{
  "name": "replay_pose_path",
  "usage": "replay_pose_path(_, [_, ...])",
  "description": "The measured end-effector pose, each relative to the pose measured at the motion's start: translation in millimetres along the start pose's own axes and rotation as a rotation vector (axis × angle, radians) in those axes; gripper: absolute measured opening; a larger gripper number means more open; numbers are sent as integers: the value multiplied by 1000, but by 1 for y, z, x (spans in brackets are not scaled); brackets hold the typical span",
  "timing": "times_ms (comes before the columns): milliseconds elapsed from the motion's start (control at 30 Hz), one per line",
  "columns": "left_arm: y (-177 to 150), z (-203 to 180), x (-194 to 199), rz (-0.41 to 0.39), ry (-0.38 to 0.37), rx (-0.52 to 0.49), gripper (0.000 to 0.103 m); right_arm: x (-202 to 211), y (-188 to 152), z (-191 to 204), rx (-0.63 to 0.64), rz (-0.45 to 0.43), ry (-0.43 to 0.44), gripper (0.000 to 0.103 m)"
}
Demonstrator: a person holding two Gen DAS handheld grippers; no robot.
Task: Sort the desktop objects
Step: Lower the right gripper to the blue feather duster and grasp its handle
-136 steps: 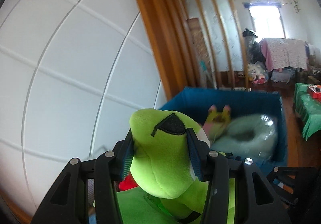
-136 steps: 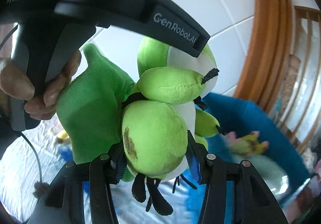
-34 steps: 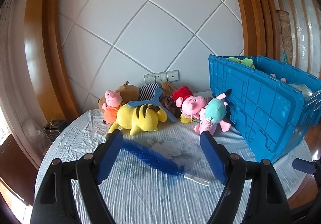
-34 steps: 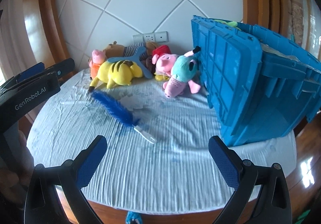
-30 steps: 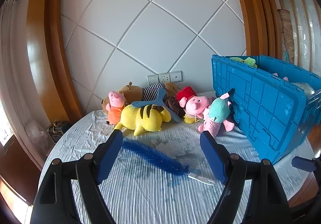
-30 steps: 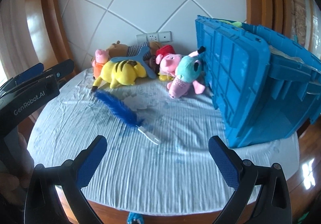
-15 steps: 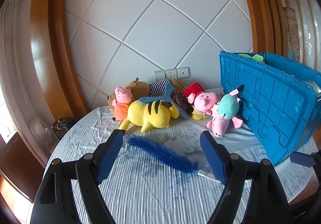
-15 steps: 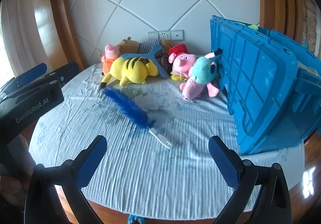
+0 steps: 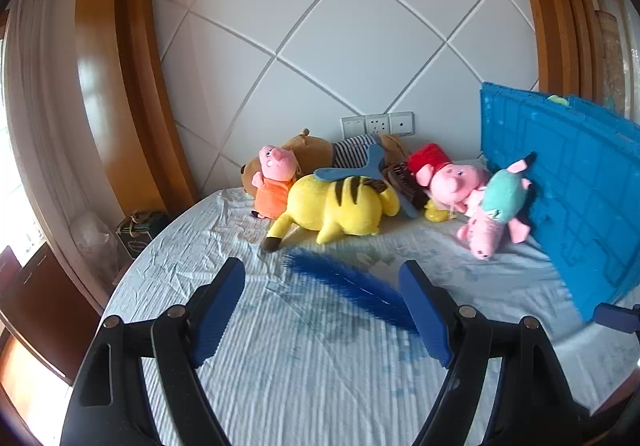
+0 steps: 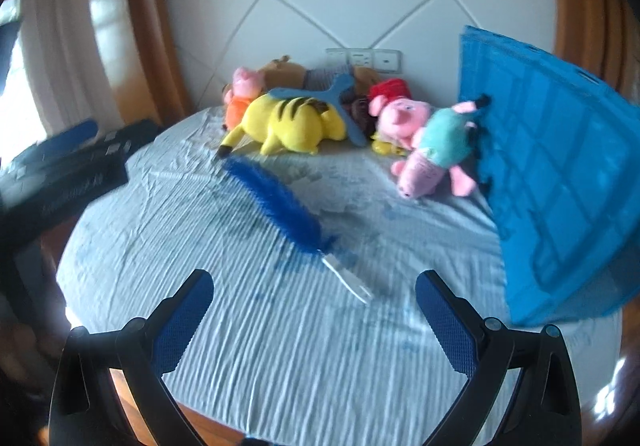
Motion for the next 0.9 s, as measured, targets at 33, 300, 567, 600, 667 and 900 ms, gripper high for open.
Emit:
replay_pose_path(33, [0,7,-6,0,-4,-9,79,-7,1,7,16,0,4,102])
replay_pose_path(300, [-4,46,-66,34,-80,-94,79,-84,4,53,168,38,18,102])
replay_pose_path(567, [-19,64,-156,155,-255,-109,79,-152,-9,54,282,111,0,102])
replay_pose_path(600, [-20,64,-165,169,-262,-113,79,-157,-9,53,302,110,3,102])
replay_pose_path(667, [-22,64,-183,198,-278,-119,79,-169,-10,50,345,111,15,102])
replay_pose_path(900, [-26,66,-238,318,-272,-44,79,-213,-8,44,408,152,59,102])
Point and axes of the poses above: each gripper's, at about its wrist camera, not at the fingertips, and x roughly against the way its jaws point, z to its left, y to its top, the point moved 2 cm from there along -x, roughly the way its jaws point, and after that the axes turned 14 degrees about -y, right-handed, at the moved point
